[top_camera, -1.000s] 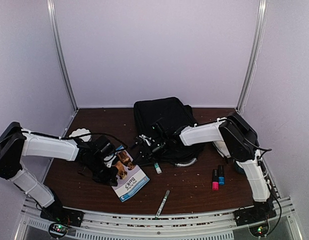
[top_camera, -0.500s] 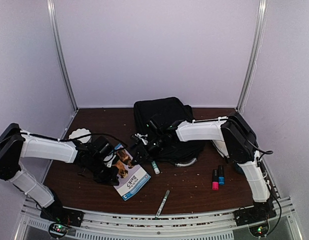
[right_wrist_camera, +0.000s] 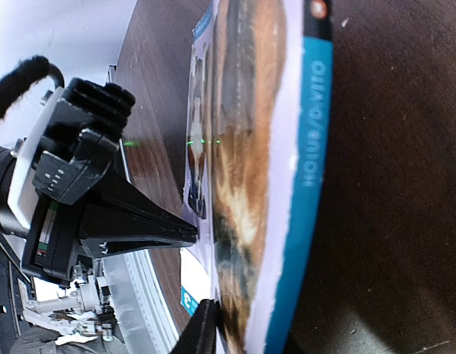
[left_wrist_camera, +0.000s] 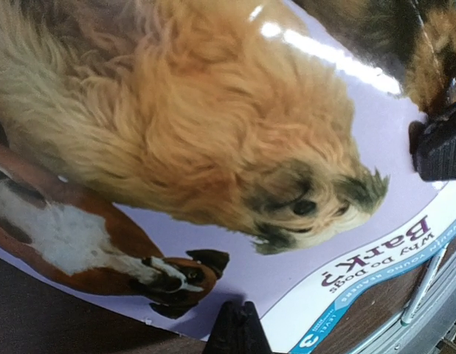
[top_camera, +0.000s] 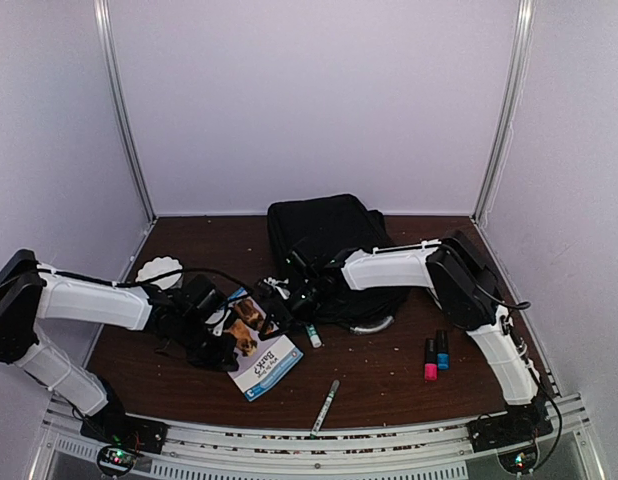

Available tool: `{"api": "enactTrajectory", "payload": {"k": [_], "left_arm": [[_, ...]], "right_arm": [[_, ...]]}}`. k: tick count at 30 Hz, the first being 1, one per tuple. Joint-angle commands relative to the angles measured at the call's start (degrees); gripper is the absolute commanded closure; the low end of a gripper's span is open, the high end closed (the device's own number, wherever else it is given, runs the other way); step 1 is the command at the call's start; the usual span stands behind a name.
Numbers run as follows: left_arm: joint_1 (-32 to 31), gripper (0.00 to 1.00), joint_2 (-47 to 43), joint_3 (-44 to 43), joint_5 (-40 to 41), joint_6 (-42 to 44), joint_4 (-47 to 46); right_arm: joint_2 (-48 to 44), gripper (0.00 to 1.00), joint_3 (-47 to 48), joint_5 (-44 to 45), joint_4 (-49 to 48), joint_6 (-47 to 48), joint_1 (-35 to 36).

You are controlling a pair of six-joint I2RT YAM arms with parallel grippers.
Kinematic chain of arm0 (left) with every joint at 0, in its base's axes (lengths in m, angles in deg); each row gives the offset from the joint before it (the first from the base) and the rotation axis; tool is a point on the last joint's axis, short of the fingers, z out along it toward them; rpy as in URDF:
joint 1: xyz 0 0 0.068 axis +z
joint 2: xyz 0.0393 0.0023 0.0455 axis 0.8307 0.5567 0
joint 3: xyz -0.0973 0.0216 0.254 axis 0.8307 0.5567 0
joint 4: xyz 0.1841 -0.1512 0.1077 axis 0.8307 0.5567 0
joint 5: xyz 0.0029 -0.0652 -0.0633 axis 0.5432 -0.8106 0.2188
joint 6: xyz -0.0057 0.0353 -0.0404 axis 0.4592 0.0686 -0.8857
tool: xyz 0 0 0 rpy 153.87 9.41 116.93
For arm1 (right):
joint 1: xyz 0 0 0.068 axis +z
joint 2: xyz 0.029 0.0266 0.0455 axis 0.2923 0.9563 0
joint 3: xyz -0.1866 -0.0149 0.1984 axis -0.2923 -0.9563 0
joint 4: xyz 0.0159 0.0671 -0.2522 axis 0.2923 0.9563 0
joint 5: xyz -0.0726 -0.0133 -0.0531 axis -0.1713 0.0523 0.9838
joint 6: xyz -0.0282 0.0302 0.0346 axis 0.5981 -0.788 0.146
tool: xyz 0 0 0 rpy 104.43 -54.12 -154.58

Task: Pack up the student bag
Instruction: Pick up the book from the center of the board, then pick up the largest pocket of the bag from the student bag.

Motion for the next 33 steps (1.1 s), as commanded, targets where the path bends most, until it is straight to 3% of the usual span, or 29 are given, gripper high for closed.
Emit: {"api": "enactTrajectory", "payload": {"k": [1,7,14,19,28,33], "left_arm": [[-0.1,1.0,2.7,4.2,9.7,-0.6,2.7],[-0.1,1.0,-2.3,3.1,11.6,0.0,5.0],[-0.3,0.71,-15.8,-4.3,18.0,8.5,9.8],[-0.3,0.65,-19.0,-10.8,17.9,20.2,6.8],[-3.8,0.56,-3.8,-28.5,22.1,32.4,3.9],[-8.4,0.53,8.9,-41.3,18.8,39.4,3.4]], "right_arm": [[-0.7,0.85,2.4,-0.4,0.4,1.9,1.2],[-4.5,0.98,1.4,1.8,1.7,4.3,1.0],[-15.3,1.0,-2.9,3.9,2.0,7.5,-2.5],[-26.8,1.0,-6.8,6.8,4.2,12.3,-8.9],[-45.3,1.0,-19.9,10.0,5.1,16.9,-27.7],[-52.2,1.0,-25.4,9.1,9.1,19.9,-38.5]]}}
